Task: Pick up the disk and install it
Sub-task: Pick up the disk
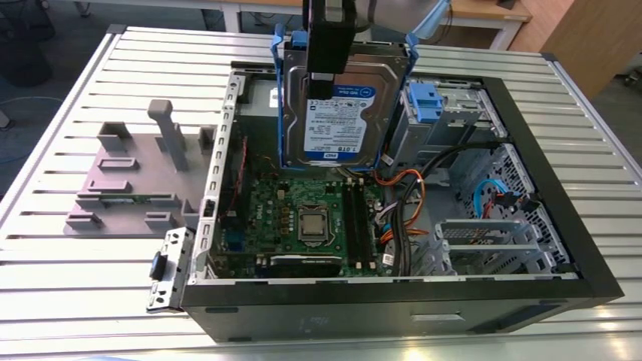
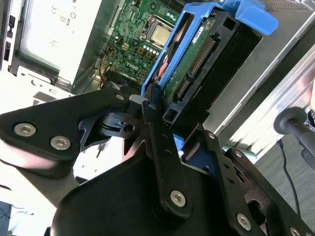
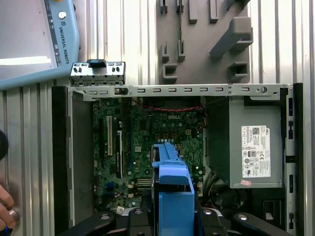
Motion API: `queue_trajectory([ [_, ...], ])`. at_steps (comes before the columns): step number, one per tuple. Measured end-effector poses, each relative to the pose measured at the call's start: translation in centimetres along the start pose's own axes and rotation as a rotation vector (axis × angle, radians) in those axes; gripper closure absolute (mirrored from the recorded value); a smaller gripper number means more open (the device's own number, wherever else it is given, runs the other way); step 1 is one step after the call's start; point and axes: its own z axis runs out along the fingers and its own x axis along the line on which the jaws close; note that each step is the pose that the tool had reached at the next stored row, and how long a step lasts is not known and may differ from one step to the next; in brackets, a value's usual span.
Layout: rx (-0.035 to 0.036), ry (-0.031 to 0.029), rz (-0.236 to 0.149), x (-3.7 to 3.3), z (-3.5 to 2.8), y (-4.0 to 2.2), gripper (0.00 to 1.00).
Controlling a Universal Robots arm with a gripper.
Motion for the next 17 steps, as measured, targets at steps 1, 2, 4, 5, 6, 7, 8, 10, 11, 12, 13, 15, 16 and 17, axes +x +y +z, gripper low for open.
queue_trajectory([
  [1, 0.0, -0.0001, 0.0, 0.0, 0.0, -0.05, 0.64],
  [2, 0.0001, -0.0001, 0.0, 0.0, 0.0, -0.12, 0.64],
  [4, 0.0, -0.0006, 0.0, -0.01, 0.0, -0.24, 0.64],
  [5, 0.0, -0.0008, 0.0, -0.01, 0.0, -0.3, 0.64],
  [6, -0.0001, -0.0009, 0.0, -0.02, 0.0, -0.36, 0.64],
  [7, 0.0, -0.001, 0.0, -0.02, 0.0, -0.41, 0.64],
  [8, 0.0, -0.0011, 0.0, -0.02, 0.0, -0.46, 0.64],
  [10, 0.0, -0.0011, 0.0, -0.02, 0.0, -0.56, 0.64],
  [11, 0.0, -0.0011, 0.0, -0.02, 0.0, -0.63, 0.64],
  [12, 0.0, -0.0011, 0.0, -0.03, 0.0, -0.7, 0.64],
  [13, 0.0, -0.0011, 0.0, -0.03, 0.0, -0.78, 0.64],
  [15, 0.0, -0.0011, 0.0, -0.04, 0.0, -0.92, 0.64],
  [16, 0.0, -0.0011, 0.0, -0.04, 0.0, -0.99, 0.64],
  [17, 0.0, -0.0011, 0.0, -0.04, 0.0, -1.07, 0.64],
])
